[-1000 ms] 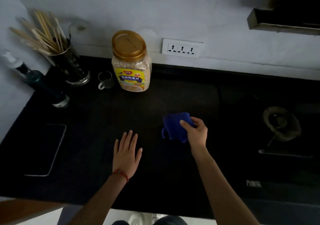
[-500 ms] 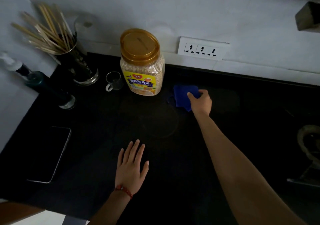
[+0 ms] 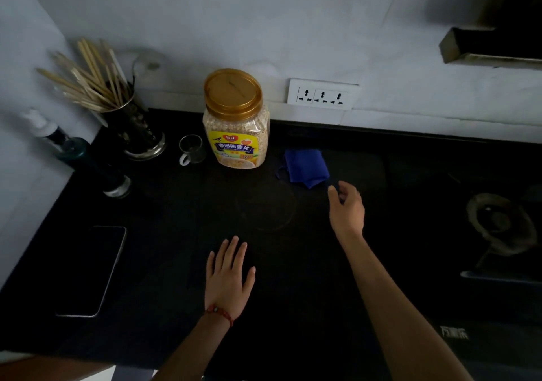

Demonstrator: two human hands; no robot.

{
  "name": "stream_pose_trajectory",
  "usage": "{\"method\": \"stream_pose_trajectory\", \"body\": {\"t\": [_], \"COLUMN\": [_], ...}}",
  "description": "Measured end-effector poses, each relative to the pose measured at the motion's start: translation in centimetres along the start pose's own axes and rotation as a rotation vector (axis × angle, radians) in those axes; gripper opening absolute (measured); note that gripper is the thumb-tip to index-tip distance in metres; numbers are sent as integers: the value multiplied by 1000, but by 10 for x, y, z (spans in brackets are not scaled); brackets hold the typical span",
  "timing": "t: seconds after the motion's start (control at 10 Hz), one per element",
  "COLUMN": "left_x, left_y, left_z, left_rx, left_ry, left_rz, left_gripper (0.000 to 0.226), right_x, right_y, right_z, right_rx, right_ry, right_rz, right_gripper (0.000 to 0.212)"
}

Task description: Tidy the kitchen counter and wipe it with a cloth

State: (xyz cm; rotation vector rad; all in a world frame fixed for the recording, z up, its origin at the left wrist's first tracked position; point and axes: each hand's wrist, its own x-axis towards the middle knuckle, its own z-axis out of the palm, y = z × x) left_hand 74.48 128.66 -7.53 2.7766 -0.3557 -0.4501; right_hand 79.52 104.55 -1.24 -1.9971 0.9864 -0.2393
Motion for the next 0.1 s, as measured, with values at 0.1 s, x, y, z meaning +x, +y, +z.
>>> {"method": "stream_pose_trajectory", "body": {"t": [0.1], "left_x": [0], "left_y": [-3], "left_z": [-16], "left_rx": [-258], "left_ry": [-34], "left_rz": [-15], "left_gripper": [54], "right_x": [-34], "right_y": [4], "right_z": [-36], "right_rx": [156], "right_ry": [100], "right_rz": [-62], "right_gripper": [36]}}
